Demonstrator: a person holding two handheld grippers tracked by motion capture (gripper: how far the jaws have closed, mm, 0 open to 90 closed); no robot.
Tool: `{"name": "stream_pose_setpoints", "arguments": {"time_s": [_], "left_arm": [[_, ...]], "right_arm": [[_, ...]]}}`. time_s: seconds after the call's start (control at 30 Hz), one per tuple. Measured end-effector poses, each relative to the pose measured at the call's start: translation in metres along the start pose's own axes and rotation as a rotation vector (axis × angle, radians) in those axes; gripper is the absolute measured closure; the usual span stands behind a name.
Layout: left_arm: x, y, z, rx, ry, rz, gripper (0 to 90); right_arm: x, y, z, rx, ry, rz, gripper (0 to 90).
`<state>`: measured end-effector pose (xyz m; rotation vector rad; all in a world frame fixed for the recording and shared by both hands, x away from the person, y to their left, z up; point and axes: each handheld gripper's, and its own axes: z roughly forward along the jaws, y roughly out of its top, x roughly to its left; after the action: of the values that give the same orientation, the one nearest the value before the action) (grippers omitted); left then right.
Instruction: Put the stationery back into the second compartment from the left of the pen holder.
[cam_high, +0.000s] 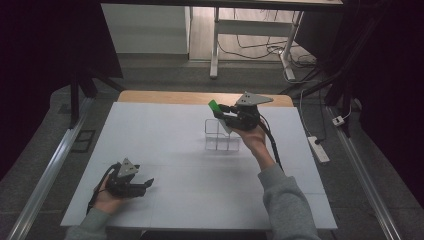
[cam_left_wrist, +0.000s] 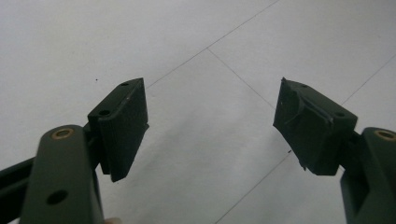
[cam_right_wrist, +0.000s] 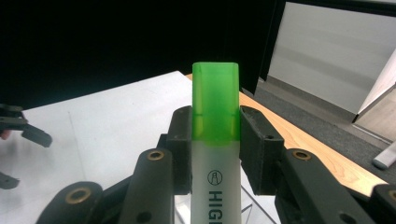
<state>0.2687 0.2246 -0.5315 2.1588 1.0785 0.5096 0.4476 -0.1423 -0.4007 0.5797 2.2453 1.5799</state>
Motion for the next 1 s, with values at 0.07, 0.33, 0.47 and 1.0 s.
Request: {"name": "stream_pose_setpoints", "arguments": {"time_s": [0.07,0.33,0.47,1.0], "left_arm": [[0.0,0.0,0.0,0.003,0.0,0.003,25.7],[0.002,0.0,0.001,0.004,-0.002,0.0,25.7],[0.003,-0.001,0.001,0.007,-0.001,-0.002,25.7],[0.003,-0.002,0.002,0.013,-0.002,0.003,25.7]], "right_arm": [[-0.001,-0.001,0.002,0.003,-0.004,0.002,66.3],[-0.017,-0.016,0.021,-0.009,-0.009,0.038,66.2],[-0.017,-0.017,0.026,-0.007,-0.004,0.022,66.2],[-0.017,-0.018,0.026,-0.003,-0.023,0.012,56.0]]}}
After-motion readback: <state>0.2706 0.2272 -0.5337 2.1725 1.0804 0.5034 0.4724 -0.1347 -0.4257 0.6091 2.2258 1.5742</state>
